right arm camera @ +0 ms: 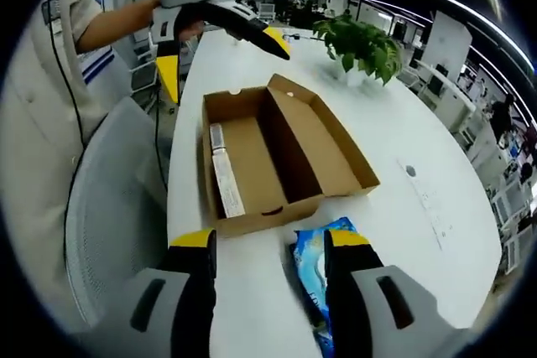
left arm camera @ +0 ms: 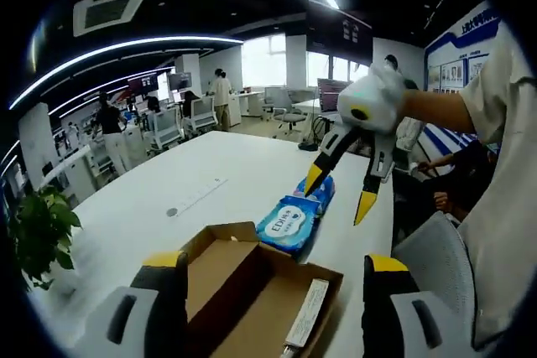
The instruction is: Operate the shoe box by opening the lid, removing the specified soft item, and placing it in the target area until the item is outside and the box remains undamaged.
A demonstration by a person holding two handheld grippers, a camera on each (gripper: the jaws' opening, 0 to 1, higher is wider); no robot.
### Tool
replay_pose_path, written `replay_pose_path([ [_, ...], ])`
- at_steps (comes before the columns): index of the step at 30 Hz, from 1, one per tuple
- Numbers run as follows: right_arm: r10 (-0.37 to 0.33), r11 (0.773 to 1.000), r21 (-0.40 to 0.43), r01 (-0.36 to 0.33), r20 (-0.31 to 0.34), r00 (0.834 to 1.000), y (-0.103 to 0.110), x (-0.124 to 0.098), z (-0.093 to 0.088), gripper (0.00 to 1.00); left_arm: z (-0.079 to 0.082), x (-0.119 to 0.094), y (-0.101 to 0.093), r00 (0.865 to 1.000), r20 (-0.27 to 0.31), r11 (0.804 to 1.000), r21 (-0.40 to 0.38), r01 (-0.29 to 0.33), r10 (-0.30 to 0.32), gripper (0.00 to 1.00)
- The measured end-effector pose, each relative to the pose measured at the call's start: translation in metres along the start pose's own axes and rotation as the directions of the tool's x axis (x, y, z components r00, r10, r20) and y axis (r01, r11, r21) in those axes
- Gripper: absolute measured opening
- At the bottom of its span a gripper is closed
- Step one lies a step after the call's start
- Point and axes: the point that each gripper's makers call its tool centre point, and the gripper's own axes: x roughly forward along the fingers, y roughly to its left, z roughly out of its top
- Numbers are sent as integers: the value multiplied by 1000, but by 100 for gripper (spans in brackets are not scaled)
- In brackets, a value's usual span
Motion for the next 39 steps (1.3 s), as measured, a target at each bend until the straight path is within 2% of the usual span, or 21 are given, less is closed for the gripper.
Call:
replay_pose_path([
  [4,35,999,-24,-35,-14,999,7,17,4,46,-11,-16,4,999,13,999,-34,-35,35,94],
  [8,72,996,-43,-73,-27,997,14,36,7,44,-30,-33,8,997,0,995,-57,-82,83,100],
  [14,102,991,-77,-107,-64,993,19,56,7,42,-41,-54,13,991,11,987,-89,-131,133,100],
  [18,120,989,-82,-127,-82,989,23,71,8,40,-52,-62,18,987,-7,983,-83,-163,163,100],
  [24,131,987,-84,-139,-97,987,27,91,9,39,-55,-68,19,983,-16,979,-90,-183,182,100],
  [34,166,981,-80,-178,-144,976,32,112,1,37,-56,-76,23,973,19,964,-145,-224,229,100],
  [39,187,977,-70,-200,-164,969,35,121,-2,28,-61,-80,22,968,23,956,-165,-243,250,100],
])
